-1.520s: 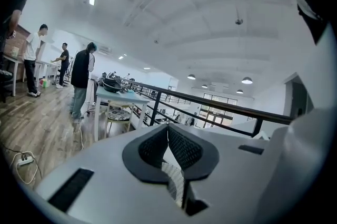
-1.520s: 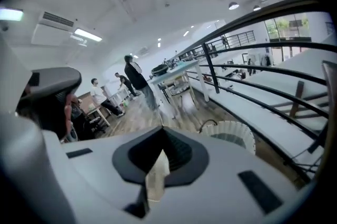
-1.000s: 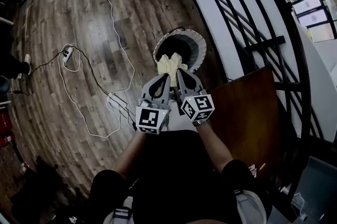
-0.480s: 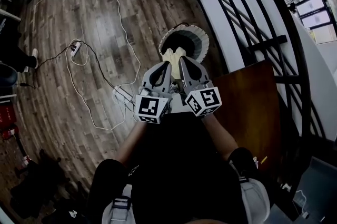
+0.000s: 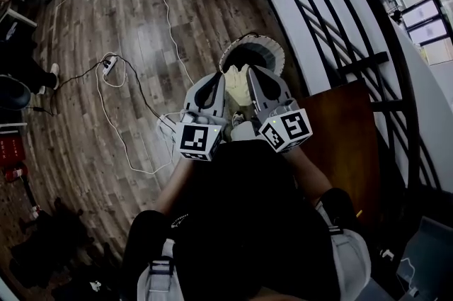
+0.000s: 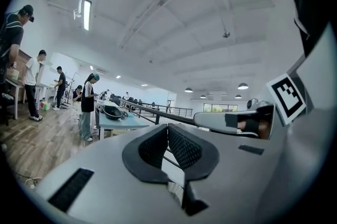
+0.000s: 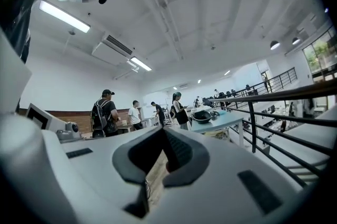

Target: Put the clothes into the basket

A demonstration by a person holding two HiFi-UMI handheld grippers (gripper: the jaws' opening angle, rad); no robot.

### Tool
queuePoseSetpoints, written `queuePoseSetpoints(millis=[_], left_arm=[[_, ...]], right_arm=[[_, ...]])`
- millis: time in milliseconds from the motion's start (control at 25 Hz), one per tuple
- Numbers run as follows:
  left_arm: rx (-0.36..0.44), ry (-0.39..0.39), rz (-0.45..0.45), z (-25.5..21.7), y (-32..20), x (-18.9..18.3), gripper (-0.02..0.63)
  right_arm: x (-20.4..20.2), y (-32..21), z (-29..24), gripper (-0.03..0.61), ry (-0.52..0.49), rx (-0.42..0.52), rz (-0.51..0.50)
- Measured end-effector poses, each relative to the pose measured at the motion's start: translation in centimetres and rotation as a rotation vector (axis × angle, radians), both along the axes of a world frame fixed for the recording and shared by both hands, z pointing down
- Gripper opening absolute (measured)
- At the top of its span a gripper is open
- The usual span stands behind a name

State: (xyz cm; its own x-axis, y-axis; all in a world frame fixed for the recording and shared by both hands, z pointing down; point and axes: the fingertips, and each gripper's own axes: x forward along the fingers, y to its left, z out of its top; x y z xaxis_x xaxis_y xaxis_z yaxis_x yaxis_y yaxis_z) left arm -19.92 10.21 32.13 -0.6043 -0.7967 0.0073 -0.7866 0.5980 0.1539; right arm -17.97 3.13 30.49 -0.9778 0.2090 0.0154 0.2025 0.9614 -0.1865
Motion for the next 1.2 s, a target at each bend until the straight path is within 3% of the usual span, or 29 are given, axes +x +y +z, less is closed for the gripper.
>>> queuePoseSetpoints(millis=[520, 1200], left_arm=[[0.055, -0.098, -0.044, -4.4, 3.1, -0.5, 0.014], [0.06, -0.079, -0.105, -4.0, 6.3, -1.6, 0.014]], right_arm=[[0.6, 4.5, -5.6, 0.009, -0.136, 0.053, -0.085], [-0.8, 7.6, -5.3, 0.009, -0.114, 0.047, -0.102]])
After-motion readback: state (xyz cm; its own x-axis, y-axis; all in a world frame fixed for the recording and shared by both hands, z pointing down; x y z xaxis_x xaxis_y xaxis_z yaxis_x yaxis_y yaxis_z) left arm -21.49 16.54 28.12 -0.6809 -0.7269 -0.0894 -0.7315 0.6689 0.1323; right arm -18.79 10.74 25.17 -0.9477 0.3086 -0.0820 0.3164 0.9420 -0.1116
